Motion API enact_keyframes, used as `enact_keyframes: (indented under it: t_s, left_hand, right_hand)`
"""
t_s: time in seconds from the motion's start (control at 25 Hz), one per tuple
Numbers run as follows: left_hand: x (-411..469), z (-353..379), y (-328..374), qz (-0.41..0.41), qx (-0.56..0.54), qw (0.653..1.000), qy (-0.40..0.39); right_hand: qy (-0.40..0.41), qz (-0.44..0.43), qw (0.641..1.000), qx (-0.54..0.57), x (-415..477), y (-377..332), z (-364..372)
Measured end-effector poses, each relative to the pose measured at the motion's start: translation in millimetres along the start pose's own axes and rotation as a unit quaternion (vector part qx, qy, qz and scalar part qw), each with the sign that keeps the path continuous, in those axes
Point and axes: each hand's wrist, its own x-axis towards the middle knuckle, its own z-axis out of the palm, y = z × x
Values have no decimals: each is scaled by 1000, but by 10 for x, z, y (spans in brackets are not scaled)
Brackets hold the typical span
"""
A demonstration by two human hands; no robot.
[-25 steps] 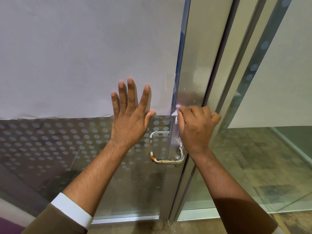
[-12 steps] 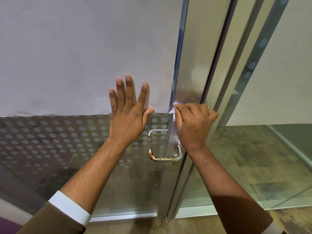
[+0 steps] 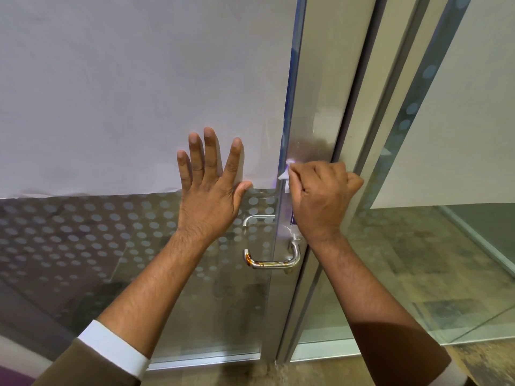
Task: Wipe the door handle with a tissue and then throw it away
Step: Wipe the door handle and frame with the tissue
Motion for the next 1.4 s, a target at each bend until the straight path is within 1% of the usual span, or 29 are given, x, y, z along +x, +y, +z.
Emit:
enact_keyframes:
  t_s: [0.12, 0.32, 0.44, 0.48, 0.64, 0.72, 0.84, 1.0, 1.08, 1.16, 1.32, 1.4]
  left_hand:
    - [-5, 13, 0, 1, -2, 1000, 3]
    - [-2, 15, -6, 0, -1, 1000, 3]
    - [-1, 18, 0, -1, 0, 1000, 3]
    - [-4, 19, -1, -1, 0, 1000, 3]
    - [-2, 17, -1, -2, -1, 1000, 5]
    - [1, 13, 10, -3, -2, 1000, 3]
    - [-4, 10, 17, -7, -5, 1000, 0]
    - [-2, -2, 11, -7, -5, 1000, -10]
    - [3, -20, 16, -8, -6, 1000, -13]
    - [-4, -19, 17, -5, -6, 1000, -12]
    - [-13, -23, 15, -6, -5, 1000, -9]
    - [-7, -22, 20, -4, -5, 1000, -12]
  right_hand:
    - [-24, -32, 999, 6, -192, 19, 2]
    - [-157, -63, 985, -42, -922, 232, -49]
    - [-185, -69, 979, -42, -991, 306, -86]
    - [-175, -67, 982, -36, -931, 305, -92]
    - [-78, -47, 996, 4, -424, 231, -47]
    - [-50, -46, 998, 8, -218, 210, -15]
    - [-53, -31, 998, 11, -292, 172, -8]
    - [-130, -47, 990, -12, -825, 185, -46]
    - [-148, -56, 987, -25, -885, 214, -49]
    - [-132, -55, 989, -19, -791, 213, -55]
    - [-62, -4, 998, 20, -385, 103, -28]
    - [-36, 3, 999, 23, -250, 55, -6]
